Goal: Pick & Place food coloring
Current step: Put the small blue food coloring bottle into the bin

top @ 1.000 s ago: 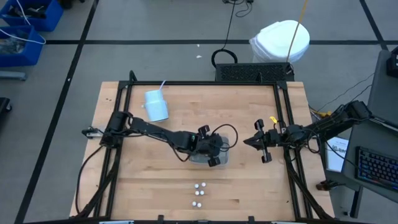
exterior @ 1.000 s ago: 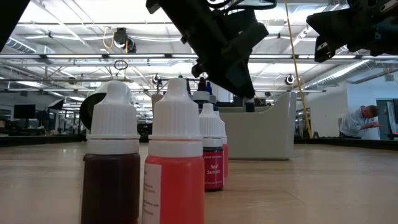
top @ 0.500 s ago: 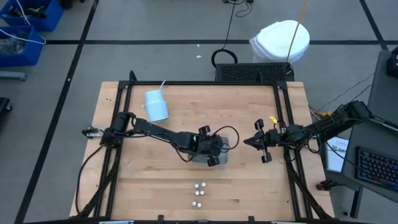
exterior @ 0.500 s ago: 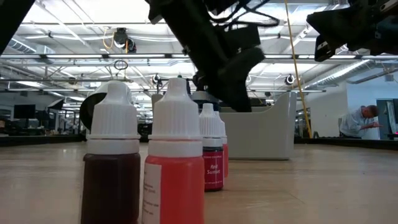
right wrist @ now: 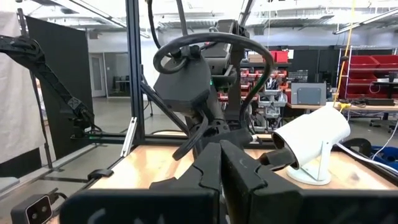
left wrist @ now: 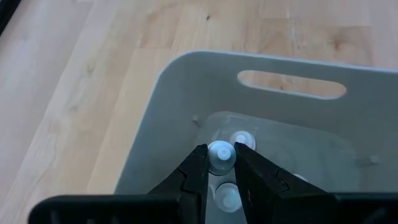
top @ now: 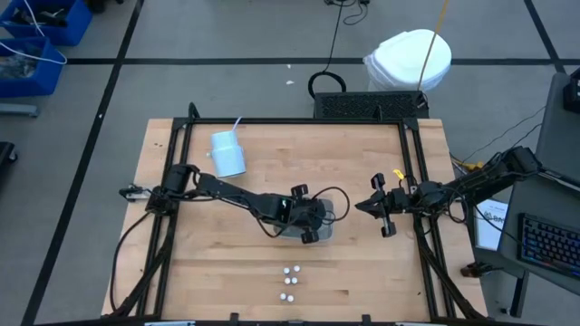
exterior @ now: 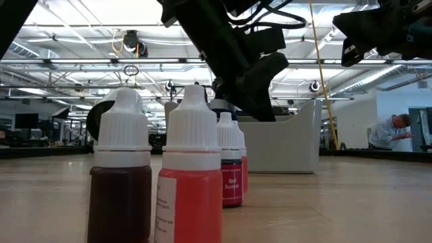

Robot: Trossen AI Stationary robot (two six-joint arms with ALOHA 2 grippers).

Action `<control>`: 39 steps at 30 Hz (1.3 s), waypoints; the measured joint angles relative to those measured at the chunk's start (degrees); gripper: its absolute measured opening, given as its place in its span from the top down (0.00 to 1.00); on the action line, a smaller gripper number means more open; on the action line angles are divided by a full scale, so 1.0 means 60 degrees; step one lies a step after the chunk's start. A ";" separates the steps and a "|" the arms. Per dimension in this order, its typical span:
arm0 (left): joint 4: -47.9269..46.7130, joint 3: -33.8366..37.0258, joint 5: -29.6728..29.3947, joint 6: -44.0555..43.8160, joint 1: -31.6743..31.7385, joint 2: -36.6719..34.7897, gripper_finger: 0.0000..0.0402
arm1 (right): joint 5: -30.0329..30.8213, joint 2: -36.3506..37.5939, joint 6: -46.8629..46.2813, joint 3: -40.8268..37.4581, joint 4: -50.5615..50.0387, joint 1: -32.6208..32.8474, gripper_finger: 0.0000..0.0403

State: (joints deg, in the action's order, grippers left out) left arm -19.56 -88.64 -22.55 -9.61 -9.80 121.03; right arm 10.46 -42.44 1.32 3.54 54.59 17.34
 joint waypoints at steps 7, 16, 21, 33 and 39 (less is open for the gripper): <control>-0.0019 0.0003 0.0099 -0.0100 0.0006 0.0004 0.82 | 0.0000 0.0000 -0.0002 0.0000 -0.0002 0.0000 1.00; -0.0065 0.0006 0.0499 0.0481 0.0006 0.0000 0.82 | 0.0000 -0.0001 -0.0003 0.0002 -0.0004 0.0000 1.00; -0.0065 0.0010 0.0499 0.0590 0.0006 -0.0004 0.82 | 0.0000 0.0000 0.0000 0.0002 -0.0004 0.0000 1.00; -0.0061 0.0010 0.0510 0.0572 0.0006 -0.0007 0.82 | 0.0000 0.0000 -0.0003 0.0002 -0.0007 0.0000 1.00; -0.0061 0.0014 0.0506 0.0514 0.0006 -0.0015 0.81 | -0.0001 0.0000 0.0000 -0.0001 -0.0007 0.0000 1.00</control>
State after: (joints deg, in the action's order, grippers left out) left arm -19.92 -88.55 -19.51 -6.52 -9.76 120.95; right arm 10.45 -42.44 1.32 3.54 54.54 17.34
